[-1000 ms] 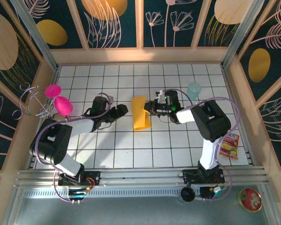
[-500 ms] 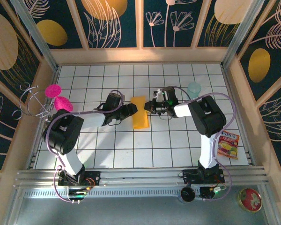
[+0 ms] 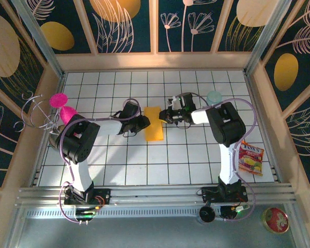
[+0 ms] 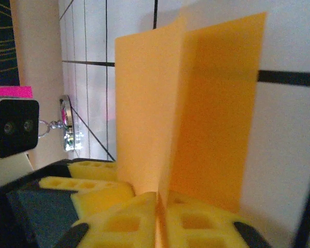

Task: Fold a paper plane with a square sheet of paper (pick it up from the middle)
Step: First fold in half a square sheet of paper at the center of the table.

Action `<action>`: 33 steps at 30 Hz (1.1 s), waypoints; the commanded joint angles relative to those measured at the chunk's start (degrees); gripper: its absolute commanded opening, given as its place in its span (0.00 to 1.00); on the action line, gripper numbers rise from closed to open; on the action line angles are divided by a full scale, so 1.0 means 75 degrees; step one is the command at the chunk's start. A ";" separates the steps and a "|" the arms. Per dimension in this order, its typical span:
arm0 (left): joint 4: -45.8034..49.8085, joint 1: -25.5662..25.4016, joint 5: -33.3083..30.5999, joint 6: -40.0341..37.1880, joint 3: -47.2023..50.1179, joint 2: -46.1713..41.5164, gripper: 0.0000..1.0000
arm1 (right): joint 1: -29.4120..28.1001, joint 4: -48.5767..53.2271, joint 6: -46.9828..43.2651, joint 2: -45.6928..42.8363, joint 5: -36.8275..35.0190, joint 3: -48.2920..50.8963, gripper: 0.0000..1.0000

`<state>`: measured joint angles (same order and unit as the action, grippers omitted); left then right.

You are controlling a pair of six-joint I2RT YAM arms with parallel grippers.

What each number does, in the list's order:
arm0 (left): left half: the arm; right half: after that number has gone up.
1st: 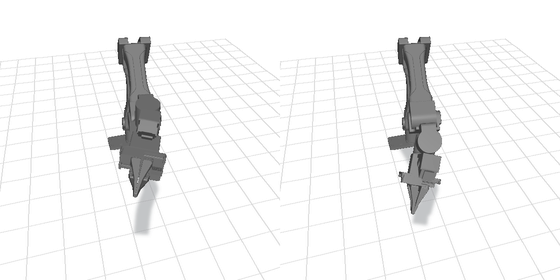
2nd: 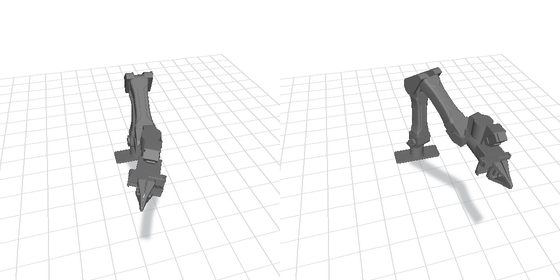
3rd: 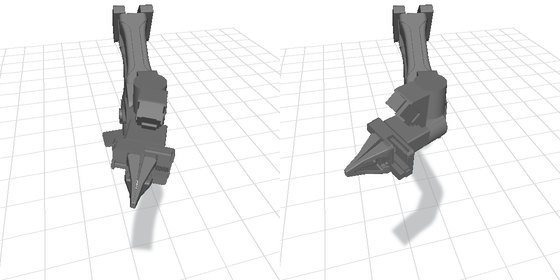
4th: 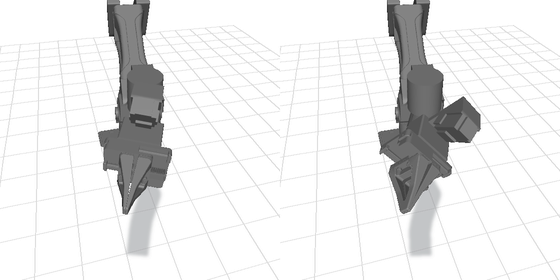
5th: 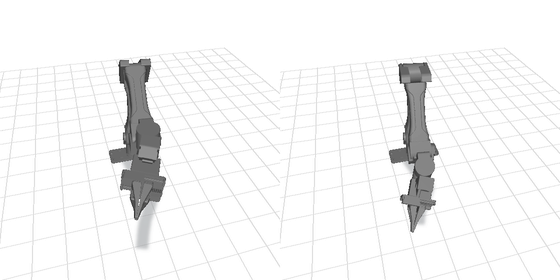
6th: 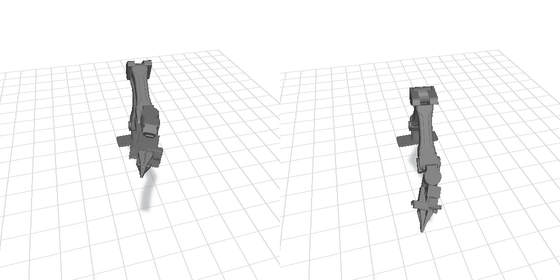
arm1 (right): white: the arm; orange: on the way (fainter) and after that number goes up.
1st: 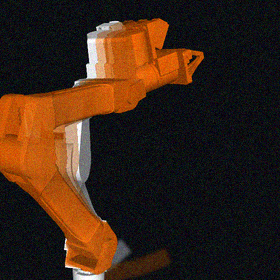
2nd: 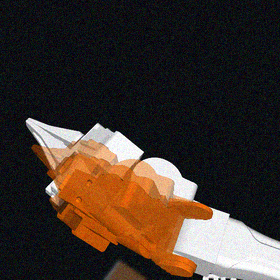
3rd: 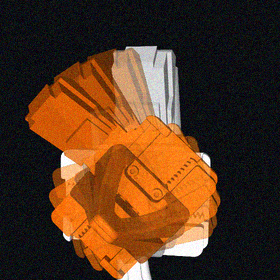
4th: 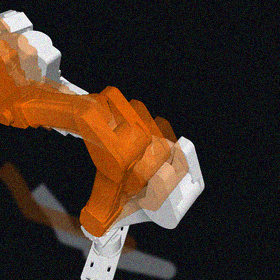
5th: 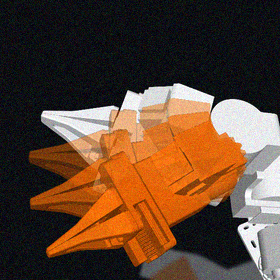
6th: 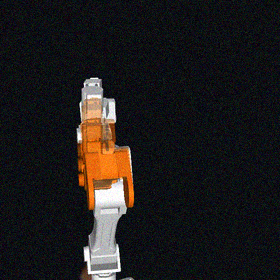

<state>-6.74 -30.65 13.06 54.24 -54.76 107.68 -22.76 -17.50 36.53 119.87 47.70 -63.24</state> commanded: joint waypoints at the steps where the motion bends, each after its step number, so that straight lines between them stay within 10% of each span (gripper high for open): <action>1: 0.0785 -0.0089 -0.0365 -0.0212 -0.0082 0.0498 0.26 | 0.0364 0.0315 -0.0217 -0.0638 -0.0244 0.0151 0.21; 33: 0.2040 -0.0223 -0.0661 -0.1109 -0.0887 0.1700 0.35 | 0.0130 0.0733 -0.0582 -0.0961 -0.0869 0.0273 0.24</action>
<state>5.89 -31.46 11.44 48.77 -63.46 111.59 -21.12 -12.80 33.30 112.46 41.80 -59.90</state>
